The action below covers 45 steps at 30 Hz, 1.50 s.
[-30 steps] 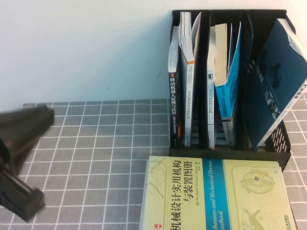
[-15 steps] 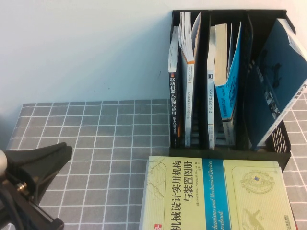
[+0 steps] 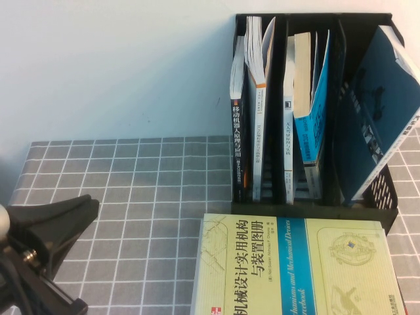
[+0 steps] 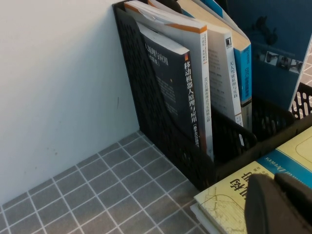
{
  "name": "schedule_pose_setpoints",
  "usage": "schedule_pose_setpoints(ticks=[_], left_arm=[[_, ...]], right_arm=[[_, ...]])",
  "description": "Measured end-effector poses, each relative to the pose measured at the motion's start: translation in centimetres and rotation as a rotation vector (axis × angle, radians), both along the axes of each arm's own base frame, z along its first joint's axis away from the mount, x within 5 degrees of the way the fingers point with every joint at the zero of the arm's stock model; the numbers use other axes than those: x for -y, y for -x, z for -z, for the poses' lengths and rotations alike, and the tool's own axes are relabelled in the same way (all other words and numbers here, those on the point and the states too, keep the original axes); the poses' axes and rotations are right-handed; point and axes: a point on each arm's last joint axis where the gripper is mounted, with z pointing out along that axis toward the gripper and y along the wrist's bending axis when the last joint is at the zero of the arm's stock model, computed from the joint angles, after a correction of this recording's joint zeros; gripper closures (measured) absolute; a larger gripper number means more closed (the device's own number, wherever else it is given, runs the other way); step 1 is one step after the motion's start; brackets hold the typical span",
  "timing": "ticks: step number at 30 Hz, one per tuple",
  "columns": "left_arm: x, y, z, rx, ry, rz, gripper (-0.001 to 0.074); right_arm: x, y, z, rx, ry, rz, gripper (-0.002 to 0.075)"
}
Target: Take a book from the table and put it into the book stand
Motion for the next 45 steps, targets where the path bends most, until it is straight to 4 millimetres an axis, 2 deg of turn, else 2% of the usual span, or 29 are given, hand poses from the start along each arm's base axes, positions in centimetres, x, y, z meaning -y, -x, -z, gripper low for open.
schedule_pose_setpoints(ticks=[6,9,17,21,26,30,45], left_arm=[[-1.2,0.6,0.2,0.044,-0.027,-0.042,0.0738],[-2.7,1.2,1.6,0.052,-0.023,-0.132,0.0738],[-6.3,3.8,8.8,0.062,0.104,-0.421,0.0738],[-7.1,5.0,11.6,0.066,0.124,-0.51,0.0738],[-7.2,5.4,15.3,-0.029,0.172,-0.542,0.0738],[-7.1,5.6,16.1,-0.125,0.177,-0.546,0.0738],[-7.0,5.7,16.2,-0.132,0.166,-0.529,0.0738]], right_arm=[[0.0,0.0,0.0,-0.004,-0.001,-0.001,0.0729],[0.0,0.0,0.0,-0.004,-0.001,-0.001,0.0729],[0.0,0.0,0.0,-0.004,-0.002,0.0,0.0729],[0.0,0.0,0.0,-0.005,-0.003,0.001,0.0729],[0.0,0.0,0.0,-0.007,-0.002,0.0,0.0729],[0.0,0.0,0.1,-0.009,-0.002,0.0,0.0729],[0.0,0.0,0.1,-0.009,-0.002,0.0,0.0729]])
